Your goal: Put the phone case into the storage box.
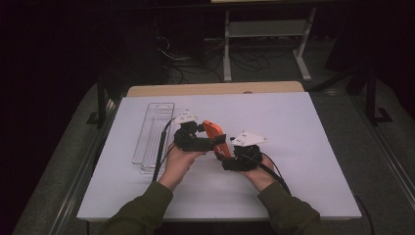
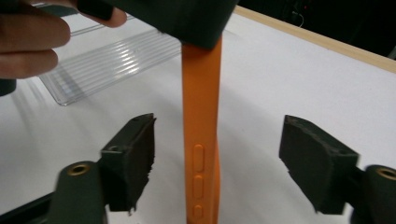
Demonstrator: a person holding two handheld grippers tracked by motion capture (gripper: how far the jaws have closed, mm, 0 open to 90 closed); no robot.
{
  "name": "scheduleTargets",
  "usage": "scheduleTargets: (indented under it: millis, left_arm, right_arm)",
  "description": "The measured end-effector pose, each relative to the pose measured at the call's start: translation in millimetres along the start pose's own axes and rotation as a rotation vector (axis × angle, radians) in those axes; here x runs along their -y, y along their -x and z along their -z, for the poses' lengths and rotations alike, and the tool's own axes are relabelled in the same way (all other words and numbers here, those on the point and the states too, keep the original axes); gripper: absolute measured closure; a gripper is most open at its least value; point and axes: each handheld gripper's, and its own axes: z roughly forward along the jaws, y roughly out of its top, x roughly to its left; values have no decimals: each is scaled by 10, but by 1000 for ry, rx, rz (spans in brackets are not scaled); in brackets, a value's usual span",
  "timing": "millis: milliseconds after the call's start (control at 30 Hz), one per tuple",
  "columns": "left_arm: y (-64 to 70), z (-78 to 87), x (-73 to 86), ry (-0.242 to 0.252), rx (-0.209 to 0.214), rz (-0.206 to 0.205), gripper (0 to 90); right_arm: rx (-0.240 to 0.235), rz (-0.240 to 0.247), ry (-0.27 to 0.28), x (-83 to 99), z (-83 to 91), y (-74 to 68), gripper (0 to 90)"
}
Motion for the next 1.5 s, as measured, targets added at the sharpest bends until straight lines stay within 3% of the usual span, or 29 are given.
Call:
scheduleTargets:
  millis: [200,300,533,700,1133,1500]
  left_arm:
    - [2,-2,0,0,0,-5,157]
    - [5,-1,-2,8,-1,3,157]
    - [16,5,-8,6,-3,-2,158]
    - [11,18,-15,2,-5,-9,157]
    - [5,45,-40,7,-10,-25,157]
    - [-16,94,-63,16,-11,-17,158]
  right_arm:
    - [-53,-5,-5,-9,9,53,102]
    - [-69,-15,-16,-23,15,70,0]
    - [-92,25,-40,-49,49,131,0]
    - [-108,28,-62,-31,105,188,0]
    - [-86,42,-51,75,267,358,0]
    - [-61,-14,-50,262,481,497,0]
